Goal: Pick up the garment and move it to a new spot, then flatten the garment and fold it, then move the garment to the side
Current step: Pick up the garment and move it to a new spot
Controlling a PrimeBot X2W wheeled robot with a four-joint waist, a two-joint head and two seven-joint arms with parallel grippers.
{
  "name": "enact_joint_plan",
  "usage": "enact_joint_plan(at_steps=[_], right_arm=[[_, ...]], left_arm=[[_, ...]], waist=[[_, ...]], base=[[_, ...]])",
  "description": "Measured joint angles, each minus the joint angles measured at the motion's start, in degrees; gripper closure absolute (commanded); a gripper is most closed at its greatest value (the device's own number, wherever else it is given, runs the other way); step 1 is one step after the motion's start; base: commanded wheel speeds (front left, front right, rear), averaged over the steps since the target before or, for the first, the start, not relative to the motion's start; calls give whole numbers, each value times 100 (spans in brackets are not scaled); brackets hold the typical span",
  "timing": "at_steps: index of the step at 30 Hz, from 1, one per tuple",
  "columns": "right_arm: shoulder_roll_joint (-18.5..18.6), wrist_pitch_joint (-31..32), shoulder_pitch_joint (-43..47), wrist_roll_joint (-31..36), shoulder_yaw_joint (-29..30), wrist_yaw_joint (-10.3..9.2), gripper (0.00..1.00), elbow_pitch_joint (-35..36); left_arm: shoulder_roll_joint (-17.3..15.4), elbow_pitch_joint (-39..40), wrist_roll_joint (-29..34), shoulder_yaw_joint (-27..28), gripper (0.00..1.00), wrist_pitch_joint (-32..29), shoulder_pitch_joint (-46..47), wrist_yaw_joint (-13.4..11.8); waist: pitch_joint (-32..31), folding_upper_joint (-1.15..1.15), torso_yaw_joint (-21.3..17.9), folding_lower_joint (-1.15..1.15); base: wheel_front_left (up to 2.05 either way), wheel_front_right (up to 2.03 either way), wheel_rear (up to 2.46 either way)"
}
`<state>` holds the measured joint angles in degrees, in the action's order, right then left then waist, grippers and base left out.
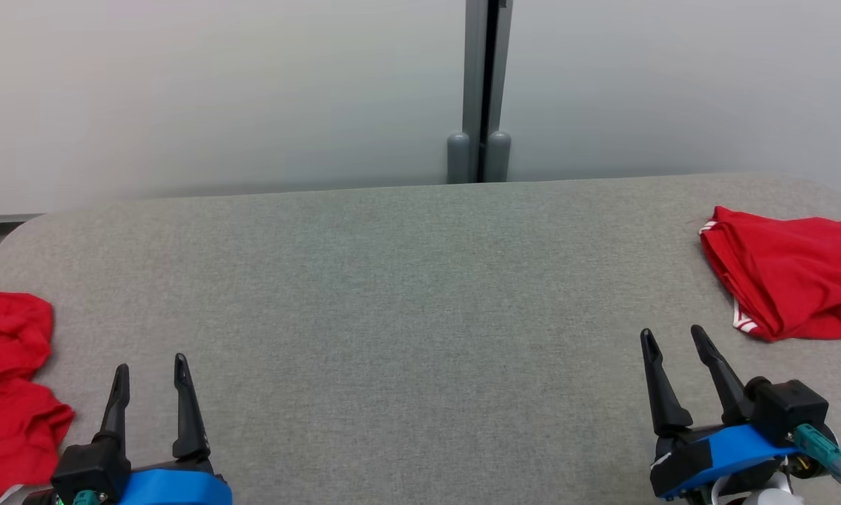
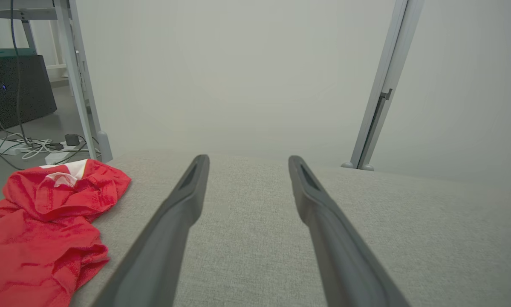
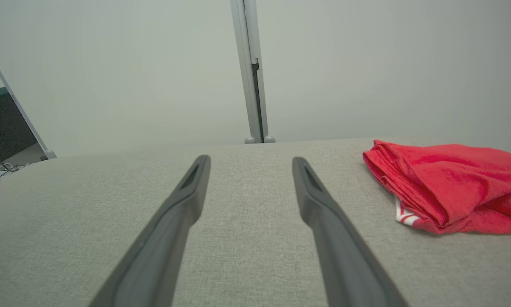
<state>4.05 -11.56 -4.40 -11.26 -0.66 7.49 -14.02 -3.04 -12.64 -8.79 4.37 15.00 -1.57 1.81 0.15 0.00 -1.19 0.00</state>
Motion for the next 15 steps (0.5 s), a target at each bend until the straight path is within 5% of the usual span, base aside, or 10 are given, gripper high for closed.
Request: enact_joint_plan(at_steps=[15], right_arm=[[-33,-20,-27,23,-90,0,0,35]], left_arm=[[-80,74,23,153,0,0,180,-76]], waist=[[174,0,1084,1]], base=[[0,0,0]])
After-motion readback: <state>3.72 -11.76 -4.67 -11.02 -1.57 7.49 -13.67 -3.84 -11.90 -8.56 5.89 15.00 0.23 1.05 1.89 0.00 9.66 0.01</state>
